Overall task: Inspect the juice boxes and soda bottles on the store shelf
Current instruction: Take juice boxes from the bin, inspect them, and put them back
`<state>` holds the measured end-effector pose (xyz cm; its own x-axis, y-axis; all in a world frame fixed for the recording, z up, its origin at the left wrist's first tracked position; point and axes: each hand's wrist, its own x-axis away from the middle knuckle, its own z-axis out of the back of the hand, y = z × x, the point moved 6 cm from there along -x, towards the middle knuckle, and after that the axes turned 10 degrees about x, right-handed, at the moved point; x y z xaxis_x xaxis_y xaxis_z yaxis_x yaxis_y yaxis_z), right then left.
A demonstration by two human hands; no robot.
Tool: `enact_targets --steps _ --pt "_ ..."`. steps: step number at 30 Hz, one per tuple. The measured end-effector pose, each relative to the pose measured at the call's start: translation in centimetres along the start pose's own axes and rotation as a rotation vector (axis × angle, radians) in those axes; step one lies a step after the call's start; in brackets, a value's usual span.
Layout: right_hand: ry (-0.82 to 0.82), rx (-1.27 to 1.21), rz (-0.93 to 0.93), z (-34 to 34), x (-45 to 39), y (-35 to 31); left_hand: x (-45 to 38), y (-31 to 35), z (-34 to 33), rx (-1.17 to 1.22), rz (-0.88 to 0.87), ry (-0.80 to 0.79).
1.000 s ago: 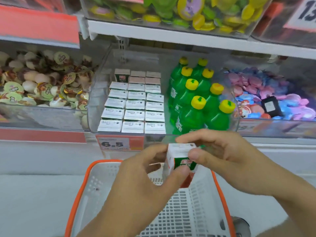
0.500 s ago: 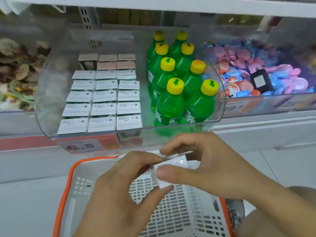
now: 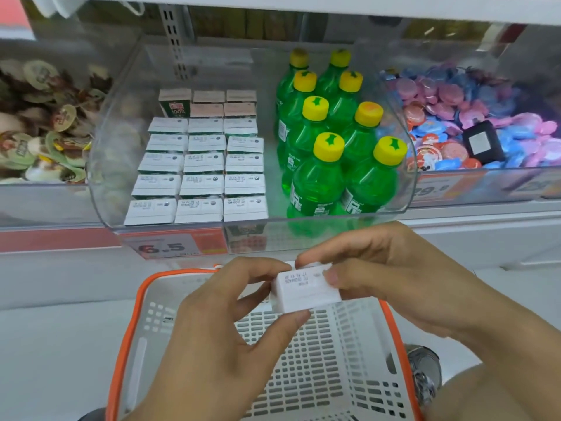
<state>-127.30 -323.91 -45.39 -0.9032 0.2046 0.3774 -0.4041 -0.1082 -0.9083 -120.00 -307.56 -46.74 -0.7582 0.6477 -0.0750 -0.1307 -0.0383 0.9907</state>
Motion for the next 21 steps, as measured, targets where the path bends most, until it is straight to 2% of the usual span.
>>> enact_targets --steps 4,11,18,21 --pt "-0.005 0.076 0.039 -0.1 0.3 -0.2 0.1 -0.2 -0.1 0.055 0.038 -0.008" --pt "-0.027 0.196 0.099 -0.4 0.6 -0.5 0.1 -0.2 0.2 0.071 -0.004 -0.003" --pt "-0.029 0.174 0.099 -1.1 0.7 -0.2 0.1 0.6 0.6 -0.037 0.002 0.063" --pt "0.031 0.159 0.073 -2.0 0.4 0.4 -0.1 0.6 0.9 -0.048 0.024 0.103"
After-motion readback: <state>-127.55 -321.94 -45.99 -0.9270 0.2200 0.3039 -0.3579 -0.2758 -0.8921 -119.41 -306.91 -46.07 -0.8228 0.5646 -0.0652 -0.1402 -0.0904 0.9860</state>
